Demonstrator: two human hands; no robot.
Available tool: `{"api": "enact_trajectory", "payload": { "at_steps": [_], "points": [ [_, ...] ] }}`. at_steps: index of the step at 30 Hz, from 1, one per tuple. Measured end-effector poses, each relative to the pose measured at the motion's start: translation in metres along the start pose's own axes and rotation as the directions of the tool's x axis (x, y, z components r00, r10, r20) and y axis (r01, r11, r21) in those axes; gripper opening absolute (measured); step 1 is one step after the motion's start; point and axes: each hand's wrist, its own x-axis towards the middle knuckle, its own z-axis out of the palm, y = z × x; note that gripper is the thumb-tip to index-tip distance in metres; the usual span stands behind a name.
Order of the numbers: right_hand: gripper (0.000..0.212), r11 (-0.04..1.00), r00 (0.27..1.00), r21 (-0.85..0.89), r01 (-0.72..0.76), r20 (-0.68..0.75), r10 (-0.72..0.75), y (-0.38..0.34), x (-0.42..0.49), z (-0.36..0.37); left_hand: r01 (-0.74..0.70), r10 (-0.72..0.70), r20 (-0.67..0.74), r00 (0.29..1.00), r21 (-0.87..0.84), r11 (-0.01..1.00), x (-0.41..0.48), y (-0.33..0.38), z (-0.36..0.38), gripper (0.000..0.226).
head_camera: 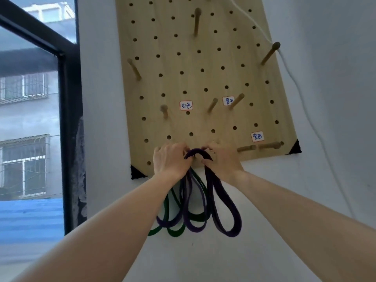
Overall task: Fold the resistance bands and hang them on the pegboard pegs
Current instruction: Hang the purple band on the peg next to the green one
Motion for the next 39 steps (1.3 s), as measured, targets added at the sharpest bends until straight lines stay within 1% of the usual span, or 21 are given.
{"api": "enact_trajectory", "payload": {
  "at_steps": [2,4,5,7,10,11,13,14,15,17,19,20,23,25,27,29,31,33,35,37,39],
  "points": [
    [0.044,0.992,0.991,0.011,0.124,-0.055,-0.123,0.008,-0.013,0.003,-0.098,0.095,-0.079,0.992,-0.030,0.995,-0.007,-0.008,0.005,0.026],
    [0.054,0.976,0.975,0.003,0.216,-0.050,-0.215,0.016,-0.024,0.007,-0.208,0.204,-0.112,0.972,-0.019,0.978,-0.014,-0.015,0.008,0.032],
    [0.057,0.973,0.971,0.005,0.233,-0.052,-0.232,0.019,-0.029,0.009,-0.241,0.238,-0.116,0.964,-0.012,0.970,-0.016,-0.017,0.009,0.035],
    [0.059,0.973,0.972,0.029,0.228,-0.074,-0.225,0.024,-0.034,0.013,-0.257,0.253,-0.120,0.960,-0.017,0.966,-0.020,-0.021,0.012,0.039],
    [0.060,0.981,0.983,0.070,0.179,-0.051,-0.176,0.025,-0.033,0.017,-0.229,0.227,-0.100,0.969,-0.009,0.973,-0.020,-0.023,0.012,0.039],
    [0.061,0.985,0.990,0.105,0.139,-0.022,-0.137,0.024,-0.030,0.018,-0.211,0.210,-0.083,0.974,0.005,0.978,-0.018,-0.022,0.012,0.039],
    [0.063,0.984,0.997,0.176,0.013,0.067,-0.025,0.022,-0.021,0.017,-0.144,0.146,-0.040,0.989,0.033,0.989,-0.013,-0.017,0.011,0.038],
    [0.063,0.984,0.993,0.171,-0.046,0.116,0.026,0.020,-0.015,0.016,-0.099,0.100,-0.018,0.995,0.044,0.994,-0.011,-0.014,0.011,0.037],
    [0.062,0.987,0.986,0.131,-0.088,0.151,0.068,0.018,-0.010,0.014,-0.057,0.057,-0.003,0.998,0.050,0.997,-0.008,-0.012,0.012,0.036],
    [0.062,0.991,0.972,0.004,-0.136,0.195,0.133,0.014,-0.002,0.011,-0.010,0.010,0.007,1.000,0.044,0.999,-0.006,-0.007,0.015,0.034],
    [0.066,0.984,0.954,-0.101,-0.146,0.249,0.168,0.012,0.001,0.007,-0.010,0.010,0.005,1.000,0.038,0.999,-0.010,-0.004,0.016,0.036],
    [0.069,0.984,0.943,-0.110,-0.142,0.288,0.168,0.011,0.000,0.004,-0.024,0.024,0.002,1.000,0.044,0.999,-0.014,-0.005,0.015,0.039],
    [0.080,0.988,0.907,-0.029,-0.149,0.395,0.148,0.016,-0.015,-0.009,-0.101,0.103,-0.022,0.994,0.058,0.993,-0.030,-0.015,0.008,0.048],
    [0.077,0.984,0.903,0.006,-0.176,0.399,0.159,0.021,-0.034,-0.017,-0.134,0.134,-0.062,0.989,0.014,0.991,-0.046,-0.021,0.000,0.051],
    [0.069,0.986,0.912,0.009,-0.164,0.383,0.148,0.026,-0.056,-0.022,-0.147,0.141,-0.108,0.984,-0.053,0.988,-0.066,-0.024,-0.006,0.049],
    [0.054,0.994,0.925,0.016,-0.106,0.368,0.093,0.027,-0.081,-0.024,-0.163,0.145,-0.148,0.978,-0.113,0.980,-0.092,-0.024,-0.011,0.044],
    [0.035,0.995,0.927,0.060,-0.078,0.371,0.051,0.022,-0.108,-0.025,-0.188,0.164,-0.143,0.976,-0.170,0.967,-0.120,-0.026,-0.013,0.036],
    [0.021,0.990,0.926,0.102,-0.094,0.374,0.050,0.011,-0.139,-0.028,-0.182,0.173,-0.060,0.983,-0.272,0.945,-0.151,-0.029,-0.013,0.028],
    [0.012,0.984,0.925,0.131,-0.118,0.375,0.061,-0.004,-0.169,-0.032,-0.163,0.196,0.066,0.978,-0.341,0.926,-0.183,-0.030,-0.013,0.025],
    [0.009,0.981,0.915,0.143,-0.127,0.399,0.061,-0.013,-0.199,-0.034,-0.153,0.231,0.185,0.955,-0.361,0.920,-0.215,-0.028,-0.012,0.026],
    [0.010,0.976,0.884,0.149,-0.160,0.462,0.075,-0.015,-0.228,-0.032,-0.105,0.224,0.275,0.935,-0.388,0.916,-0.247,-0.026,-0.010,0.026]
  ]
}}
